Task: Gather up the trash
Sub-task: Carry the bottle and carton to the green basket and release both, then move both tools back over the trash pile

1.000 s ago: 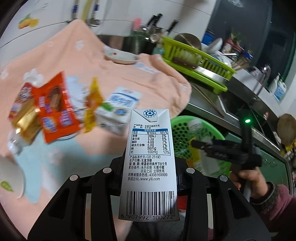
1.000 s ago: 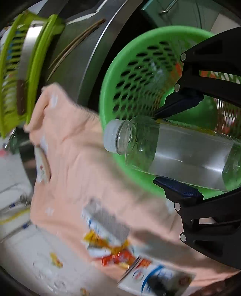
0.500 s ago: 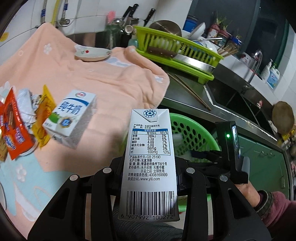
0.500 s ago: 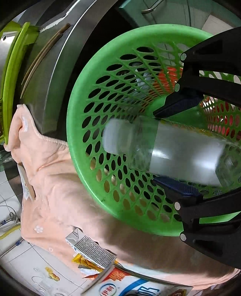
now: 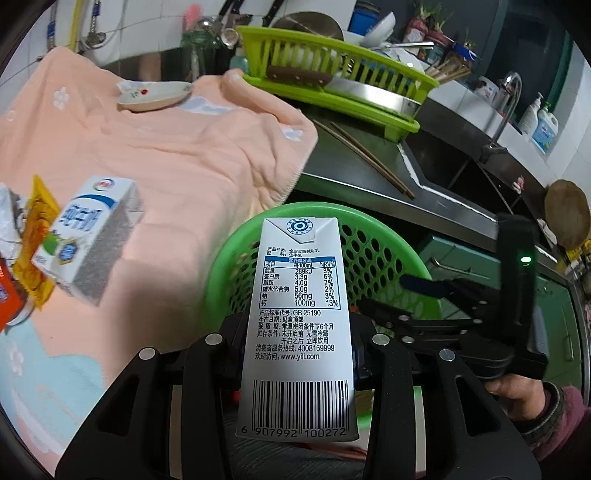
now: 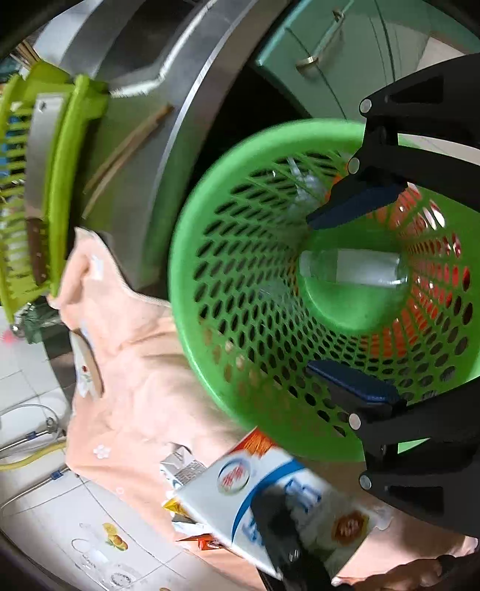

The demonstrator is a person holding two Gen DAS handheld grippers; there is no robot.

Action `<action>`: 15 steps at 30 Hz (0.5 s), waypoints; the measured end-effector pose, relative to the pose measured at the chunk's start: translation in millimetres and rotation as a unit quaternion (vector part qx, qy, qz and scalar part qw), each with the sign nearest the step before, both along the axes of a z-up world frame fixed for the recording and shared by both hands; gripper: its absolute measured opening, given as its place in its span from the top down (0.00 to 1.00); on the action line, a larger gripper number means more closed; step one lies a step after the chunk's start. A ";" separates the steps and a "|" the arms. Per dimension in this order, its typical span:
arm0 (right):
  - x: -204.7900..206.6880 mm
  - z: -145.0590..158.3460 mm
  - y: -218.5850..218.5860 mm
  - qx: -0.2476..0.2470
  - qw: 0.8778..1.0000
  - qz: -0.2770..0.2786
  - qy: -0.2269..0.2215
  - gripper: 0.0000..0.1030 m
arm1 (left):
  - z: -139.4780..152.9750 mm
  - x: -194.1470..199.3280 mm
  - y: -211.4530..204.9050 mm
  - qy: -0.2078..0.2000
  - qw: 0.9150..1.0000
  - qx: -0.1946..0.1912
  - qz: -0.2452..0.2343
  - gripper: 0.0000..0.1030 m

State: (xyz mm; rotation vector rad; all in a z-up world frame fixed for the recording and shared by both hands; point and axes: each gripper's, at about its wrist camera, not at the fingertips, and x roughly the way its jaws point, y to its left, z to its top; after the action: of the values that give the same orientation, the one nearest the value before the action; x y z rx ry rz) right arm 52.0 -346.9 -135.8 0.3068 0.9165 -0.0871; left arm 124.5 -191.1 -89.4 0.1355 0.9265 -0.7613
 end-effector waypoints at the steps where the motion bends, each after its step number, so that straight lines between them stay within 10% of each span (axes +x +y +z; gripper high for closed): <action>1: -2.3 2.9 -3.0 -0.002 1.000 -0.002 -0.003 0.28 | -1.9 0.2 -3.5 0.000 1.000 0.003 0.000 0.63; 15: -14.4 12.6 -17.5 0.006 1.000 -0.016 -0.023 0.17 | -13.0 -2.5 -18.2 0.004 1.000 0.011 0.004 0.38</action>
State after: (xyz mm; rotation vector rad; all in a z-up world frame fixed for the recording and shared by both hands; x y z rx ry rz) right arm 37.6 -364.4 -123.2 0.3333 0.8666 -0.1044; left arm 122.0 -209.2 -102.4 0.1474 0.9434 -0.7457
